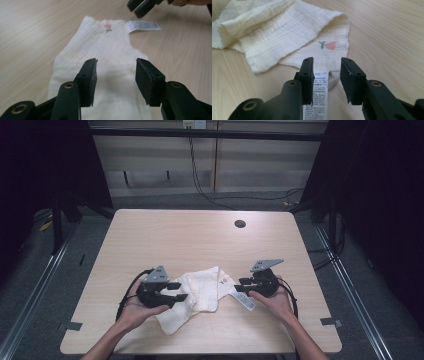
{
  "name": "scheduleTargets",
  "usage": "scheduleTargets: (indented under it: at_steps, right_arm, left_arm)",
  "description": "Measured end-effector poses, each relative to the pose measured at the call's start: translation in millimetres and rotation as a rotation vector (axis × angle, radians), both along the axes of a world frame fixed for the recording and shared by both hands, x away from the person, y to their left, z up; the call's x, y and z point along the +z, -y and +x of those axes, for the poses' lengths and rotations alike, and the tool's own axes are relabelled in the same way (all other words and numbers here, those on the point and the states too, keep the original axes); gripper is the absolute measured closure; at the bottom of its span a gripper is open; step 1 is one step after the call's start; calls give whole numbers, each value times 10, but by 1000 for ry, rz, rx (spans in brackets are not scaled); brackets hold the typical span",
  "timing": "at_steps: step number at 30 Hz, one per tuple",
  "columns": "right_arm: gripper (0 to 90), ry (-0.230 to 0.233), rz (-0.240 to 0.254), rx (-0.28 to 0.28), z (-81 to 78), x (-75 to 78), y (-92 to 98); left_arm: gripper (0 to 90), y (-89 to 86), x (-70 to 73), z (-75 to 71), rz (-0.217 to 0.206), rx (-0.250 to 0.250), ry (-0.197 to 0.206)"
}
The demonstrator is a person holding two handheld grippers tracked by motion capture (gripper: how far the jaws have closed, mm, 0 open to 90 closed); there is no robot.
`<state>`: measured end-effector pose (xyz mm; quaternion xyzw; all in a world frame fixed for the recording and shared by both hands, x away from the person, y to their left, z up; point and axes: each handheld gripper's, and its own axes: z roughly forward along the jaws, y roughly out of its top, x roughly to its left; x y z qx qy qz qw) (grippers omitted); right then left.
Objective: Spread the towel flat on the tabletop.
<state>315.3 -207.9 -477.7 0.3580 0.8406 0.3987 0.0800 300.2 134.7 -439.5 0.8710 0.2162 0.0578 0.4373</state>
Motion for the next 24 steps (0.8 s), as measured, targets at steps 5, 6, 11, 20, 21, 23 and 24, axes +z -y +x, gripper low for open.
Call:
scheduleTargets:
  at_steps: [5,6,11,20,21,23,24]
  right_arm:
    - [570,-7,-1,-7,-12,-23,31]
    - [568,-3,-5,-7,-21,-23,40]
    - [555,5,4,-12,-40,-11,75]
    - [511,-19,-7,-13,2,-108,57]
    - [511,-18,-6,-13,3,-110,54]
    - [511,-14,-11,-15,0,-109,54]
    - [511,-14,-13,-17,-3,-105,56]
  left_arm:
    - [554,446,-33,-52,-15,-78,-5]
    - [569,518,-67,-59,-16,-102,-14]
    - [635,712,-325,-63,82,-153,-41]
    - [611,829,-501,-77,167,-190,-45]
    - [611,843,-512,-93,178,-186,-34]
    - [588,885,-529,-138,200,-209,-19]
    - [589,892,-519,-141,217,-209,-9]
